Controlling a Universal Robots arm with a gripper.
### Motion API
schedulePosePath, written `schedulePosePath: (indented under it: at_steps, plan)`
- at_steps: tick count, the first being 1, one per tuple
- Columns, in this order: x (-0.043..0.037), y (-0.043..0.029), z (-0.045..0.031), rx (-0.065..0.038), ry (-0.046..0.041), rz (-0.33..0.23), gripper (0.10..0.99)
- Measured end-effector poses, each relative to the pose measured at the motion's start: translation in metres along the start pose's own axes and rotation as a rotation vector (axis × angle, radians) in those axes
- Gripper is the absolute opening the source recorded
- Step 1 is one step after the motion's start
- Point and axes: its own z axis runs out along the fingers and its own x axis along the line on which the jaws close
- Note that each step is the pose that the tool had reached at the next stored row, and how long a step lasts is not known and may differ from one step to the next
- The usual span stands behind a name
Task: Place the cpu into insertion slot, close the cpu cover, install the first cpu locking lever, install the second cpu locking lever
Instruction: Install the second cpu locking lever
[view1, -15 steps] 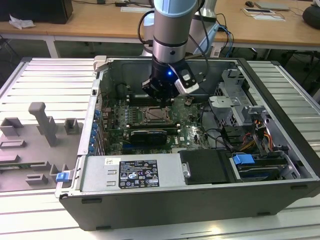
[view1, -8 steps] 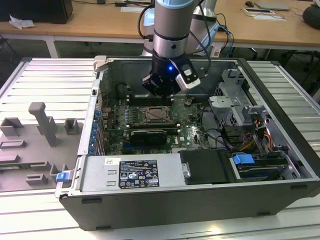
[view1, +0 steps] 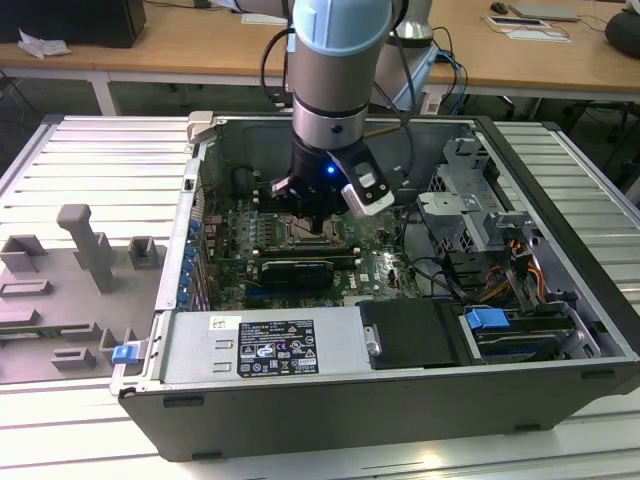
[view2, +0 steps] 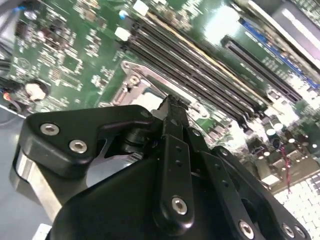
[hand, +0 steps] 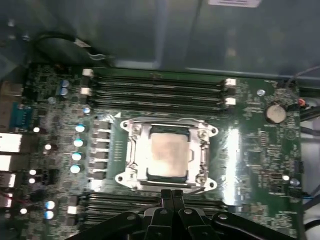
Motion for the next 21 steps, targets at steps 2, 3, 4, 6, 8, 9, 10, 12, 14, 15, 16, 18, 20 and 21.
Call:
schedulePosePath:
  at_steps: [2, 3, 4, 6, 8, 9, 10, 12, 14, 15, 16, 18, 20, 21]
  plan:
    - [0.0059, -0.0003, 0.0003, 0.0, 0.0001, -0.001, 0.106]
    - [0.0083, -0.0005, 0.0009, -0.001, 0.0002, -0.001, 0.106]
    - [0.0101, -0.0009, 0.0024, -0.001, 0.0003, -0.002, 0.106]
    - [0.0131, -0.0017, 0.0064, -0.002, 0.0004, -0.004, 0.106]
    - [0.0157, -0.0025, 0.0108, -0.002, 0.0008, -0.006, 0.106]
    - [0.0166, -0.0027, 0.0126, -0.003, 0.0008, -0.006, 0.106]
    - [0.0176, -0.0031, 0.015, -0.004, 0.0008, -0.006, 0.106]
    - [0.0188, -0.0038, 0.0183, -0.009, 0.0005, -0.006, 0.106]
    - [0.0195, -0.0052, 0.0198, -0.018, -0.0001, -0.006, 0.106]
    - [0.022, -0.0077, 0.0197, -0.031, -0.0012, -0.006, 0.106]
    - [0.0231, -0.0103, 0.0193, -0.038, -0.0019, -0.006, 0.106]
    - [0.0249, -0.0132, 0.0188, -0.049, -0.0026, -0.006, 0.106]
    - [0.0274, -0.0155, 0.0184, -0.063, -0.0035, -0.006, 0.106]
    - [0.0287, -0.0158, 0.0187, -0.068, -0.0039, -0.006, 0.106]
